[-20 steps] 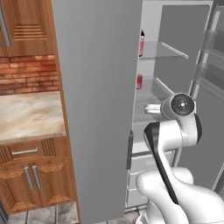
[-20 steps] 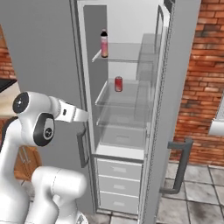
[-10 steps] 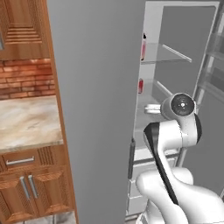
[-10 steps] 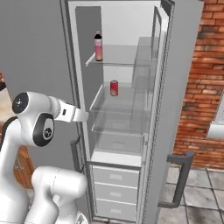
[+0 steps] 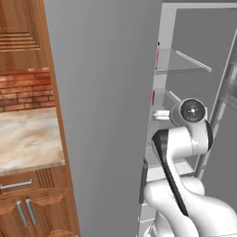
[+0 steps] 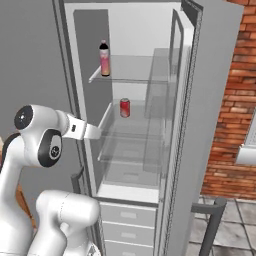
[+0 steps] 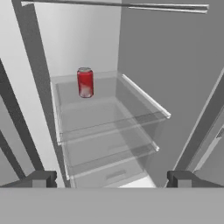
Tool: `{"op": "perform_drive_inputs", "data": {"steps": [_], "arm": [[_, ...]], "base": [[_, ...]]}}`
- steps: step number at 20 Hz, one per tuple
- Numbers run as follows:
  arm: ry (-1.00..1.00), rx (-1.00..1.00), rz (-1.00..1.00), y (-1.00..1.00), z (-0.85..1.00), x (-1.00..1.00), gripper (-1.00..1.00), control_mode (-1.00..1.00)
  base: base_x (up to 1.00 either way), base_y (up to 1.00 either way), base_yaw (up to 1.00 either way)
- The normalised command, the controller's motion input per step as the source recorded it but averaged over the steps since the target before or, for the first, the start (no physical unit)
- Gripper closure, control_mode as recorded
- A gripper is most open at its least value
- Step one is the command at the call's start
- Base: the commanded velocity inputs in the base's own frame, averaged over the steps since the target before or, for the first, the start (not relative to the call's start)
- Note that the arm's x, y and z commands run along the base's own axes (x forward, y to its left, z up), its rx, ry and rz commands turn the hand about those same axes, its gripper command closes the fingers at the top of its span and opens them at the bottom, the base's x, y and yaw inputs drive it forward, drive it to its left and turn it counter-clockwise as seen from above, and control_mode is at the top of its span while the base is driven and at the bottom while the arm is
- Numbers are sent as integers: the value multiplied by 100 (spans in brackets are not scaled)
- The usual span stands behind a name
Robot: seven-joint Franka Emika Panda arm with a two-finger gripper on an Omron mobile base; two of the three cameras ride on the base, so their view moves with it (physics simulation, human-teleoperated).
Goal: Open the fridge, grab two sodas, and place both sodas inside the bowl with ice on the dining counter.
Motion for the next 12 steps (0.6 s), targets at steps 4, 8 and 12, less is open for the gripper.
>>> {"op": "perform_drive_inputs", "data": {"steps": [4,8,12], "arm": [[-6,-1,4,-9,13,-4,-100,-100],[-26,-5,20,-31,58,-12,-100,-100],[-27,-7,23,-20,62,-1,-100,-100]], "base": [[0,-25,2],[0,0,0],[0,0,0]]}}
